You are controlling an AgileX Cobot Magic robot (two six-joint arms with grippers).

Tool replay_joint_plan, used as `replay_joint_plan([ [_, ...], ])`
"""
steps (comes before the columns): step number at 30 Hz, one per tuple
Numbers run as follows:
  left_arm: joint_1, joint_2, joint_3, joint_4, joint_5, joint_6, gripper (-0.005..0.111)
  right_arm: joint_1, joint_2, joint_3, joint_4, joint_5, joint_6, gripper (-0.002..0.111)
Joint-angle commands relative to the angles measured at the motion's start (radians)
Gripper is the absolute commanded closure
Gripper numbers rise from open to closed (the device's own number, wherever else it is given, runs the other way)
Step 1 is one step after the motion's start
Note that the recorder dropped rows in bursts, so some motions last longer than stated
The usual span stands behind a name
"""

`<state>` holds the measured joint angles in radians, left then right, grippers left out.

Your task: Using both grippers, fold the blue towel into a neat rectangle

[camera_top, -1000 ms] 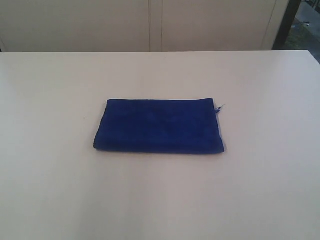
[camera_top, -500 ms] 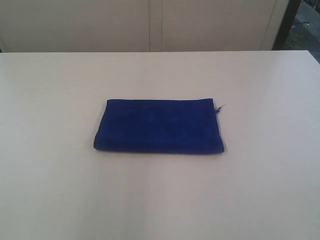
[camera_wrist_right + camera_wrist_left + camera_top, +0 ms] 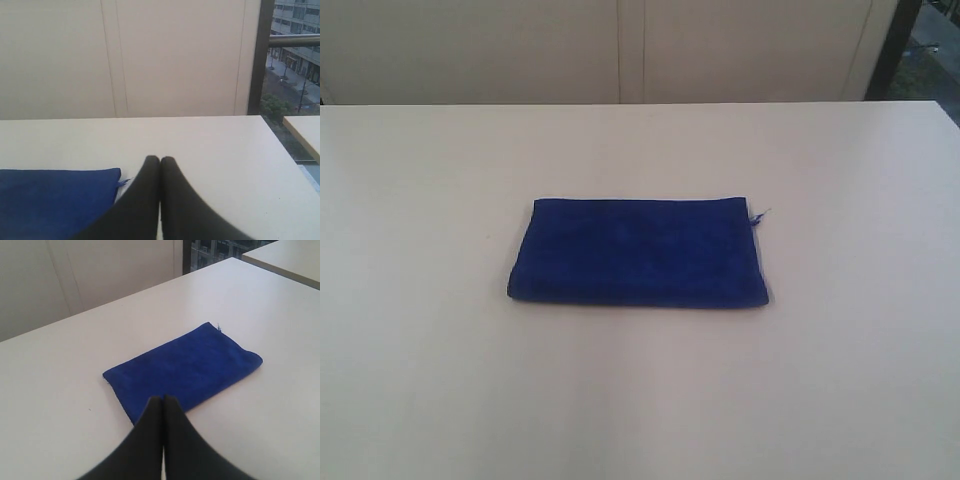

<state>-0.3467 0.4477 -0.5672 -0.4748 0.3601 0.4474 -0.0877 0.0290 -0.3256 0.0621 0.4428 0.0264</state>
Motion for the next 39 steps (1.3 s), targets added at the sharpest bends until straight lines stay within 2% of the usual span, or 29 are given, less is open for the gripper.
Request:
replay_joint_plan([
  [1,-0.004,-0.006,0.001,-0.007,0.008,0.001,0.107,-0.005,-0.029,0.059,-0.008,-0.003,0.004,0.108],
  [15,-0.004,-0.006,0.001,-0.007,0.006,0.001,0.107,-0.005,-0.029,0.206,-0.034,-0.003,0.015,0.108],
  [39,-0.004,-0.006,0.001,-0.007,0.006,0.001,0.107,-0.005,-0.029,0.319,-0.085,-0.068,0.023,0.108],
])
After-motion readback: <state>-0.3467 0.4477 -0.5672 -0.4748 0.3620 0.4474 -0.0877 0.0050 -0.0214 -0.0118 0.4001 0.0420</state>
